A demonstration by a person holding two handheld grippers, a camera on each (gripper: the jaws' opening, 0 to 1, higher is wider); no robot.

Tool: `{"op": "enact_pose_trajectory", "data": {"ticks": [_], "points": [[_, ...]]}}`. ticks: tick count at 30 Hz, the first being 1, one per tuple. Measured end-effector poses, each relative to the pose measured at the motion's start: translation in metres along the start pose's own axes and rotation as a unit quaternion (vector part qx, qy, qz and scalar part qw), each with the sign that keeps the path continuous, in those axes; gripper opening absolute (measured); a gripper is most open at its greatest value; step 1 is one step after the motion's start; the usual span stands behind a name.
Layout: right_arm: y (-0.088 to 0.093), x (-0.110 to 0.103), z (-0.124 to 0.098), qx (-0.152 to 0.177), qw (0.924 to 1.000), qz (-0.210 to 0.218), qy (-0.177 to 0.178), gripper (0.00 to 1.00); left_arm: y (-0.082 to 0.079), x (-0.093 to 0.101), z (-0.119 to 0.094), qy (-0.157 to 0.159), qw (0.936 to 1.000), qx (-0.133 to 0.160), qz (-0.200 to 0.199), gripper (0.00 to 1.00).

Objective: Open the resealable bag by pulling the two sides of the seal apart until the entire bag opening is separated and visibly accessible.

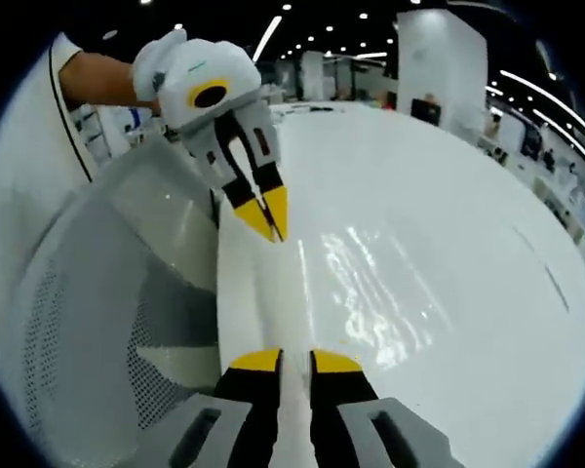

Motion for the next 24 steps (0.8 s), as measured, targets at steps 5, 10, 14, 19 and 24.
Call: {"op": "enact_pose_trajectory", "data": {"ticks": [5, 10, 14, 19, 24], "points": [[-0.01, 0.005, 0.001, 0.008, 1.0, 0.003, 0.001, 0.07, 0.0, 0.002, 0.003, 0.001, 0.9999, -0.003, 0.014, 0.0], [-0.018, 0.009, 0.007, 0.019, 0.9997, 0.016, 0.005, 0.07, -0.001, 0.001, 0.002, 0.0, 0.9999, -0.001, 0.014, 0.0], [-0.019, 0.008, 0.015, 0.004, 0.9999, 0.014, -0.008, 0.04, -0.001, 0.0, 0.001, -0.002, 0.9999, 0.0, 0.01, 0.0], [-0.019, 0.008, 0.022, -0.012, 0.9997, 0.013, -0.016, 0.04, -0.003, 0.002, 0.001, 0.005, 0.9997, 0.002, 0.024, 0.0], [-0.016, 0.008, 0.031, -0.024, 0.9993, 0.018, -0.024, 0.05, -0.004, 0.003, 0.002, 0.009, 0.9996, 0.007, 0.025, 0.0]]}}
Point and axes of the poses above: the point that each gripper's makers call its tool centre point, and the gripper's own axes: z roughly forward along the fingers, x roughly to its right, y roughly out of its underside, the point moved 7 cm from there along -z, roughly backward along the fingers, and after that the axes turned 1 degree about -y, right-handed, at the moved point
